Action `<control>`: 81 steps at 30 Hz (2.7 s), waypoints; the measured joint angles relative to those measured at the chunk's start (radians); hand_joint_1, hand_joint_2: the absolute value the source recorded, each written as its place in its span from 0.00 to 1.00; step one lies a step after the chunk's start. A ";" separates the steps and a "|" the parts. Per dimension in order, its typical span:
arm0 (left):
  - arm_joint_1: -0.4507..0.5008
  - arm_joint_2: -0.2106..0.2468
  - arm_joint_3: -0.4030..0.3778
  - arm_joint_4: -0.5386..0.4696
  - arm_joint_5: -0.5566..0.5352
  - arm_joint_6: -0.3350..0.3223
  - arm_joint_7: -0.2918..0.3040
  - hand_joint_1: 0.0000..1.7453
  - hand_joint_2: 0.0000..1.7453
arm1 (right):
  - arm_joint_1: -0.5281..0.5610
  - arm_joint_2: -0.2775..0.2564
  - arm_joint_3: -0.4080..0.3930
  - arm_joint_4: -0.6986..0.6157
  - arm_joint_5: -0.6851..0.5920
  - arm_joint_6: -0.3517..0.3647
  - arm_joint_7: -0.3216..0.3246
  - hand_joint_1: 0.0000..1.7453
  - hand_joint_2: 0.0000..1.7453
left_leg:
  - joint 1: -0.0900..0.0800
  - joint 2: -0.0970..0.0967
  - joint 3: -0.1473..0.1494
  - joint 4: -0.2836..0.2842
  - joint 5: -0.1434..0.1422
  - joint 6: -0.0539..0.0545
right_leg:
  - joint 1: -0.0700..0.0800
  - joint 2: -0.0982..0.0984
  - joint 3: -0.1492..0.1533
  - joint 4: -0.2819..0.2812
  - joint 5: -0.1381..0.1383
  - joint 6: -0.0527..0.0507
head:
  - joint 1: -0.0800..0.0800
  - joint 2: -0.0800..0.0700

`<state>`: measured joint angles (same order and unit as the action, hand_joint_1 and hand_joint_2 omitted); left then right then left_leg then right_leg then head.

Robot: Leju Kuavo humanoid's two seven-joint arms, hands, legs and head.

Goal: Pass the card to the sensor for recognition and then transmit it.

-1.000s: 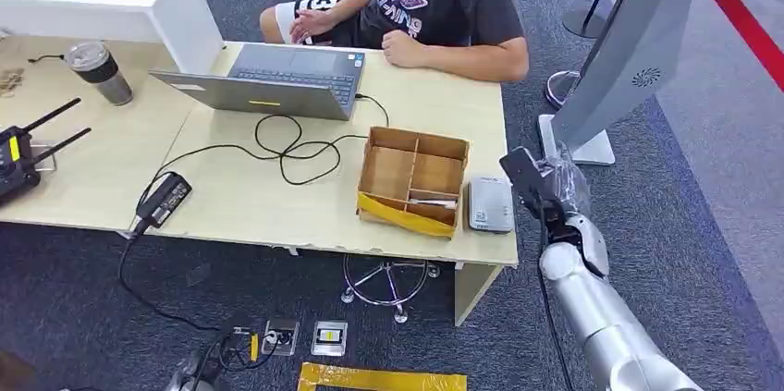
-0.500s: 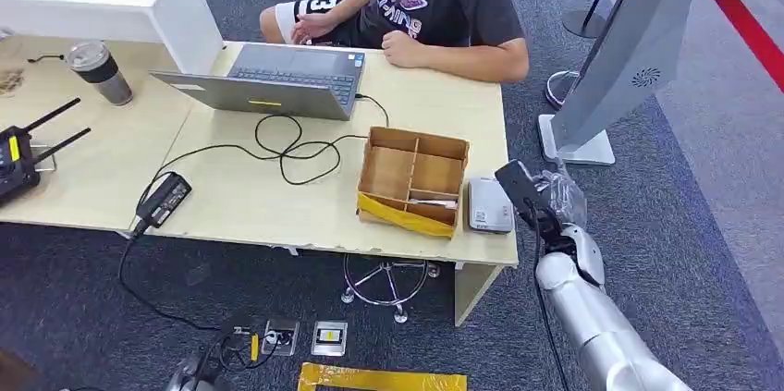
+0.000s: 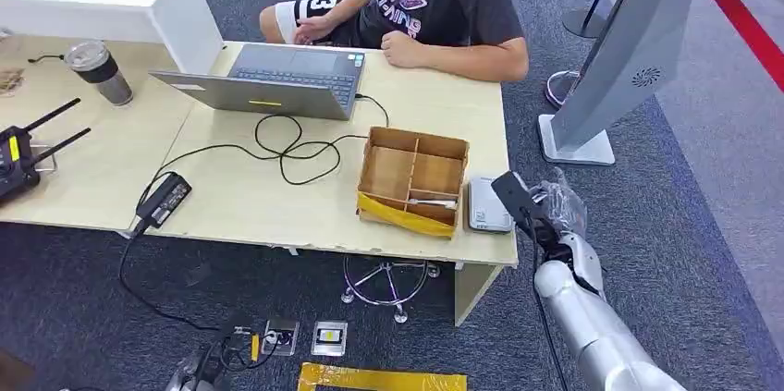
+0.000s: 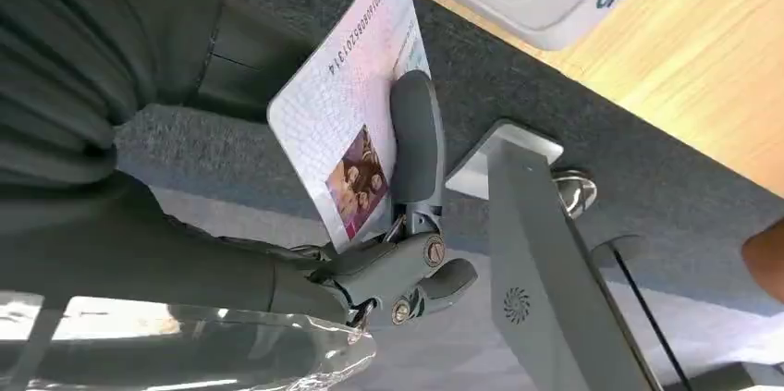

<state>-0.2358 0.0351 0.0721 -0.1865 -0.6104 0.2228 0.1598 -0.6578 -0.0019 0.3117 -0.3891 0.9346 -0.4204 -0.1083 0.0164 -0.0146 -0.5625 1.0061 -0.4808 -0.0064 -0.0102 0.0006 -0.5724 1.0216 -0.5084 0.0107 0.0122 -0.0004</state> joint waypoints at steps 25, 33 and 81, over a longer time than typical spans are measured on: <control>-0.001 0.001 0.000 0.000 0.000 -0.002 0.000 0.00 1.00 | 0.021 -0.006 0.043 0.032 0.089 0.014 0.027 1.00 1.00 | 0.000 0.000 0.000 0.000 0.000 0.000 | 0.000 0.000 0.000 0.000 0.000 0.000 | 0.000 0.000; -0.001 0.002 0.000 0.000 0.000 -0.001 -0.003 0.00 1.00 | 0.022 -0.015 0.062 0.038 0.102 0.015 0.033 1.00 1.00 | 0.000 0.000 0.000 0.000 0.000 0.000 | 0.000 0.000 0.000 0.000 0.000 0.000 | 0.000 0.000; -0.008 -0.006 0.000 0.000 -0.018 -0.005 -0.003 0.00 1.00 | -0.107 0.001 0.066 -0.028 0.125 0.030 -0.074 1.00 1.00 | 0.000 0.000 0.000 0.000 0.000 0.000 | 0.000 0.000 0.000 0.000 0.000 0.000 | 0.000 0.000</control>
<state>-0.2439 0.0290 0.0721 -0.1865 -0.6283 0.2178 0.1568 -0.7648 -0.0011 0.3773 -0.4170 1.0594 -0.3906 -0.1827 0.0165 -0.0145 -0.5625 1.0061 -0.4808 -0.0064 -0.0101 0.0007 -0.5721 1.0218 -0.5082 0.0106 0.0118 0.0000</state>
